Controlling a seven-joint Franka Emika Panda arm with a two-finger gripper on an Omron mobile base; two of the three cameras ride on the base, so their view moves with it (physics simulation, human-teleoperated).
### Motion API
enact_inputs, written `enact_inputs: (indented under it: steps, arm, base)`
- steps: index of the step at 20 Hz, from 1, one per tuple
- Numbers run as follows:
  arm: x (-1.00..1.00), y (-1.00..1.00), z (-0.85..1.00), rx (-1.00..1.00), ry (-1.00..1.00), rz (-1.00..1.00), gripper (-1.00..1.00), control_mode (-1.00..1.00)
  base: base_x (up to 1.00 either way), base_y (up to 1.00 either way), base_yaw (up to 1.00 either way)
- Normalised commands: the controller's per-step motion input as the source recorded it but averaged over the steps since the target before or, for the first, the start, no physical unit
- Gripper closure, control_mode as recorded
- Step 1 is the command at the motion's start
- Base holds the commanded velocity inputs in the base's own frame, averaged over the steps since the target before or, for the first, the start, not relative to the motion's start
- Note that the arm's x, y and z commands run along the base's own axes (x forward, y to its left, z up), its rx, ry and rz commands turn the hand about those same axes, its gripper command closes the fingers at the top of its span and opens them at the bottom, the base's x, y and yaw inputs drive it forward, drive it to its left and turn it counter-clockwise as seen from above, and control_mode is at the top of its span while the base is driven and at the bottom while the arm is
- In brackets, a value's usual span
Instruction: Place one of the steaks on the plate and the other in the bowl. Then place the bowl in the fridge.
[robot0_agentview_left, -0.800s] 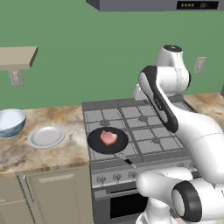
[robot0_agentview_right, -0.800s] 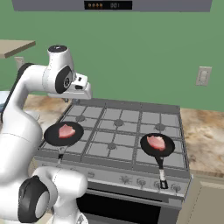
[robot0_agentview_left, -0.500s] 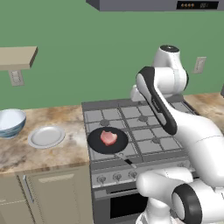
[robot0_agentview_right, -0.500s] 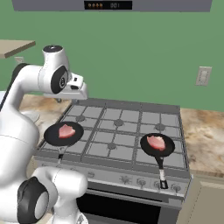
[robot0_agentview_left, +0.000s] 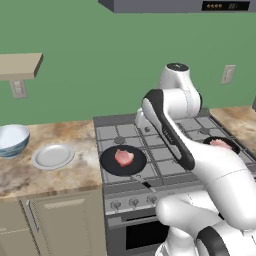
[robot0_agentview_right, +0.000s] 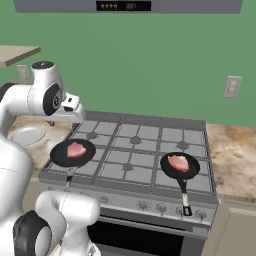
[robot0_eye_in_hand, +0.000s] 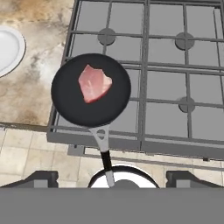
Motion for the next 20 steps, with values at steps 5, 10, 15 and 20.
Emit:
enact_inputs:
  steps: [5,10,15,20]
  arm:
    - [0.0,0.27,-0.47,0.0,0.1,0.0,-1.0,-1.0]
    - [0.0,0.19,-0.41,0.0,0.1,0.0,-1.0,-1.0]
    - [0.07,0.01,-0.43,0.01,0.06,0.0,-1.0,-1.0]
    - [0.17,0.0,-0.47,0.0,0.1,0.02,-1.0,-1.0]
  base:
    - [0.0,0.0,0.0]
    - [0.0,0.0,0.0]
    - [0.0,0.0,0.0]
    - [0.0,0.0,0.0]
